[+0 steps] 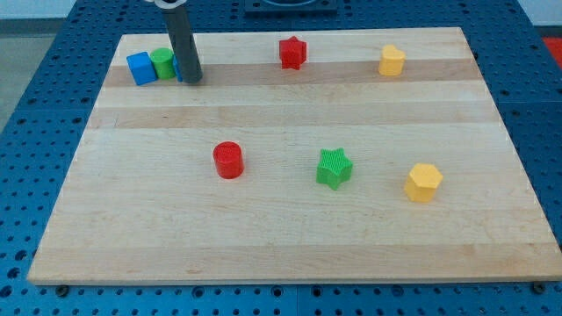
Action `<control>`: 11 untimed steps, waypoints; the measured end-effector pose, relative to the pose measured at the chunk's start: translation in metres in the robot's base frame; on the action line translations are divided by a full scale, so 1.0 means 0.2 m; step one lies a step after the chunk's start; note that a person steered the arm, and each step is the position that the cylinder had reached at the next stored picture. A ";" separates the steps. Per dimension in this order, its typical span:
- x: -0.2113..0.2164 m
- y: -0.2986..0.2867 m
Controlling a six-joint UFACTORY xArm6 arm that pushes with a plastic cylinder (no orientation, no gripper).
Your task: Move your arm to the left side of the yellow hexagon
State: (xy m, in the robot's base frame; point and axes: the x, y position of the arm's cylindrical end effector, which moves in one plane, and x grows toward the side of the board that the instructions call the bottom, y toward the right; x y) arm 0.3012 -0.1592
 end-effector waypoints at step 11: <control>0.99 1.39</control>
